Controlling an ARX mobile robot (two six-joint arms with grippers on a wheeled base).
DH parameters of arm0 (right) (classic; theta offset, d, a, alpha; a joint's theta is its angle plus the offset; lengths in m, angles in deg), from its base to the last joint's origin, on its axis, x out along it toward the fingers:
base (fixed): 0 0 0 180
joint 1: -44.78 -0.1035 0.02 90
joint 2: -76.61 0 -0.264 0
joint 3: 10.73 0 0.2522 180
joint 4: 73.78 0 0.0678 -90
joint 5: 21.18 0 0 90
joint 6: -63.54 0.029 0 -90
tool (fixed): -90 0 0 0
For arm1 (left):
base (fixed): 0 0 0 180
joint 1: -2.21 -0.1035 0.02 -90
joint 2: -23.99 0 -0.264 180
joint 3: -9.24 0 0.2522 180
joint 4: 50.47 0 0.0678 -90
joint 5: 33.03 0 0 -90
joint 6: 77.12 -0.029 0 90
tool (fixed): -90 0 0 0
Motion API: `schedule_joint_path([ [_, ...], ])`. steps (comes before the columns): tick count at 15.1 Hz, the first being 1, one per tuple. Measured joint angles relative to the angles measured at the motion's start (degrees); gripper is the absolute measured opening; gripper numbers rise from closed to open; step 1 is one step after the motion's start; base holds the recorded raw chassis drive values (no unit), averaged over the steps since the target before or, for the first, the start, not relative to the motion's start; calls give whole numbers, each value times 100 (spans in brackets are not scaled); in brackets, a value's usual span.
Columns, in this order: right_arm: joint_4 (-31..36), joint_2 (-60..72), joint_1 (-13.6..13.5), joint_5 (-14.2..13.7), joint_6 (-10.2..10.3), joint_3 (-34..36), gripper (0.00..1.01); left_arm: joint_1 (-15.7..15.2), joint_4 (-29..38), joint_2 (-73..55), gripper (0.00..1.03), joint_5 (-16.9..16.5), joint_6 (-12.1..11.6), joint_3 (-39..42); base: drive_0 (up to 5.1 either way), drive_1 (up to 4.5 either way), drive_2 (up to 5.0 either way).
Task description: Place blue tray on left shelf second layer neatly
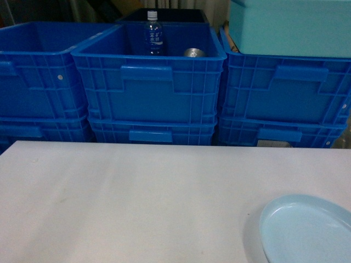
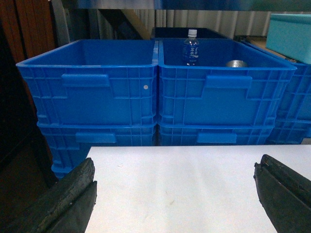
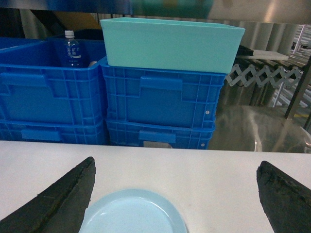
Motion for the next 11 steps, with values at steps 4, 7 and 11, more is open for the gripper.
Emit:
schedule_joint_path([
  [4,776,964,577,778,234,-94,98,0,2,0,98,-4,0,0,0,0,0],
  [7,2579,4197,2024,2570,1158,-1432,98,0,0,0,98,0,0,0,0,0,0],
  [11,2411,8087,2157,3836,2590,-2750,98,0,2,0,98,2,0,0,0,0,0],
])
